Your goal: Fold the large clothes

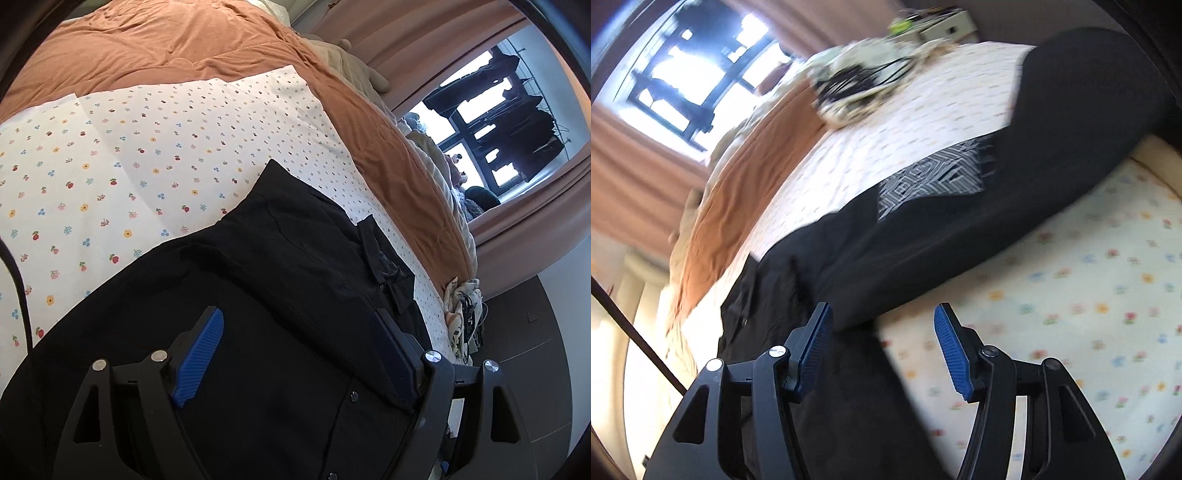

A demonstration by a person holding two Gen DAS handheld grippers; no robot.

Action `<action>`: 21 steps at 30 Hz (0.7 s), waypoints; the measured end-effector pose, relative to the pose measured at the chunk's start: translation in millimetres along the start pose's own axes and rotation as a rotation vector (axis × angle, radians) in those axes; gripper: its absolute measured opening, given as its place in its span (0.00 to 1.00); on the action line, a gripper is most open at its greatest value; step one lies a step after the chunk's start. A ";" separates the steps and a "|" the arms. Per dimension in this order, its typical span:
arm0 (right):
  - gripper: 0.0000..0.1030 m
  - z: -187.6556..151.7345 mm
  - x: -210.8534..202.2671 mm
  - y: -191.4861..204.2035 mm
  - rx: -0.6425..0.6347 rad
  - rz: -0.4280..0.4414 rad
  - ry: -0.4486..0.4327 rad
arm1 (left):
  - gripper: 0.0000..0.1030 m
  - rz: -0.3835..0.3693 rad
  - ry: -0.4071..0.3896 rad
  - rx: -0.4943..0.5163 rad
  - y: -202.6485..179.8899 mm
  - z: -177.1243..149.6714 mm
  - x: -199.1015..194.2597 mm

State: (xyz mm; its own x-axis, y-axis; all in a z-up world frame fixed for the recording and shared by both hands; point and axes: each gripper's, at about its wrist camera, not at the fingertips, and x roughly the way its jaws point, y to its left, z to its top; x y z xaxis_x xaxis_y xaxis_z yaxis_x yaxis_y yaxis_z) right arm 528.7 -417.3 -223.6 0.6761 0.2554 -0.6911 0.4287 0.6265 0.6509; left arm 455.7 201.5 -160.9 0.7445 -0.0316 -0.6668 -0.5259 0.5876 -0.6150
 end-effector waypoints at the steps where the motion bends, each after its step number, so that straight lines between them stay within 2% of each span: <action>1: 0.54 -0.4 -2.0 1.2 0.012 -0.006 -0.013 | 0.80 0.001 0.004 0.003 -0.9 -0.3 0.6; 6: 0.54 5.7 -10.8 -24.1 0.093 -0.041 -0.100 | 0.82 -0.005 0.026 0.002 -2.1 -0.9 5.1; 9: 0.51 3.0 -14.9 -35.2 0.143 -0.076 -0.197 | 0.83 -0.003 0.036 0.007 -3.3 -1.7 8.1; 10: 0.37 3.5 -15.2 -37.7 0.144 -0.084 -0.222 | 0.83 -0.002 0.041 0.009 -3.6 -2.1 8.9; 11: 0.19 4.5 -15.6 -39.7 0.147 -0.085 -0.239 | 0.83 0.001 0.047 0.010 -3.7 -2.1 10.0; 13: 0.03 2.0 -17.3 -40.0 0.172 -0.051 -0.253 | 0.83 0.006 0.056 0.003 -3.4 -2.1 9.8; 17: 0.00 -7.2 -32.9 -8.7 0.122 -0.007 -0.321 | 0.83 -0.010 0.055 -0.030 -3.7 1.2 1.8; 21: 0.00 -21.0 -53.0 39.0 0.039 0.093 -0.364 | 0.83 -0.022 0.027 -0.046 -6.3 5.9 -15.0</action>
State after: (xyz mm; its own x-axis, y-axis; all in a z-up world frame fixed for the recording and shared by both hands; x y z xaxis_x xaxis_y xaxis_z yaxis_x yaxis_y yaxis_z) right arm 497.0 -390.9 -168.2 0.8791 0.0273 -0.4759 0.3728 0.5830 0.7220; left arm 450.2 203.1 -144.6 0.7447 -0.0663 -0.6641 -0.5285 0.5489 -0.6475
